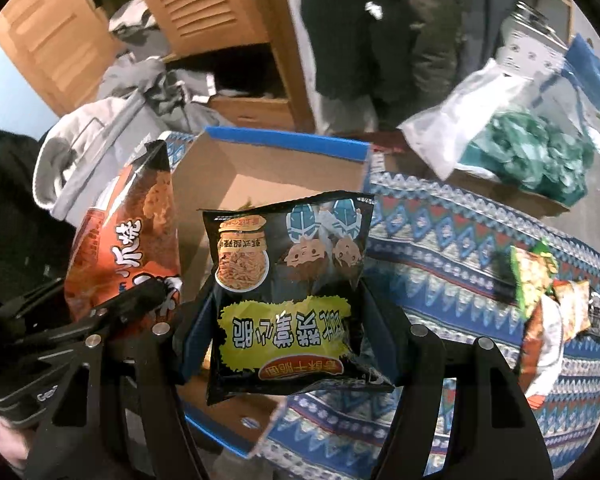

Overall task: Organize snacks
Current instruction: 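Lower both bags into the box and open both tools, then move both tools back to the snacks on the cloth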

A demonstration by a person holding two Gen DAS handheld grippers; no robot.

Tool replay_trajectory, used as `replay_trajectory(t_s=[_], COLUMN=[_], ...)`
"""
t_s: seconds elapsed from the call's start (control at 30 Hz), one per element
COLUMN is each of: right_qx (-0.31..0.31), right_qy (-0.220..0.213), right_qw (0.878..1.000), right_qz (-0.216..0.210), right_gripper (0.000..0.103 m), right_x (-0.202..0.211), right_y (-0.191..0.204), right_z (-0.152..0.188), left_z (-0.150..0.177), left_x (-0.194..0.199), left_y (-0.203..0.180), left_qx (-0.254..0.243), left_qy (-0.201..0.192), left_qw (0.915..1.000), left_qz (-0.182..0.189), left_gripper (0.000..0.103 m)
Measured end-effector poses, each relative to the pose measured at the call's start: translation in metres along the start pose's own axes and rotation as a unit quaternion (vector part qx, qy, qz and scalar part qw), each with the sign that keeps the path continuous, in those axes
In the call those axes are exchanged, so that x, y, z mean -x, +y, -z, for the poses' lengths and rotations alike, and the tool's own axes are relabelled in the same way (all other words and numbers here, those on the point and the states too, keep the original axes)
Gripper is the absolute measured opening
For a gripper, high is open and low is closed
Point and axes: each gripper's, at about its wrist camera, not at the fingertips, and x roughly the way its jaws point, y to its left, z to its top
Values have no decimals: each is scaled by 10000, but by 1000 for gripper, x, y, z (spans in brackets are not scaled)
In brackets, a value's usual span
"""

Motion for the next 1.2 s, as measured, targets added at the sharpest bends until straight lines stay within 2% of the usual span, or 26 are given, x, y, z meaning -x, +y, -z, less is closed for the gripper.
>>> replay_trajectory(t_s=[0.13,0.3,0.43,0.53,0.7,1.0,1.2], right_qx=[107,168,190,145,98,-61,-70], right_qy=[123,219,240,219,149,-2,-95], right_qw=[9999,9996,9995,9996,9998,9999,9995], right_qz=[-30,-84,-75,-46,-39,140,297], right_gripper=[68,69,69,73,78,81,81], right_x=[-15,-27,-30,-29,-23,-5,10], right_y=[13,23,27,25,22,7,-5], right_z=[-3,-6,-7,-8,-9,-8,-3], left_z=[1,2,3,3,0,0,1], left_x=[-7,-17,-24,-21,-14,-12,-6], left_y=[17,32,34,34,30,19,-9], left_qx=[91,244,219,198,147,105,-195], left_qy=[35,160,286,226,85,142,109], left_qw=[9997,9993,9985,9988,9987,9992,9995], left_qz=[-235,-237,-405,-391,-480,-371,-216], left_gripper=[48,48,50,52,66,67,68])
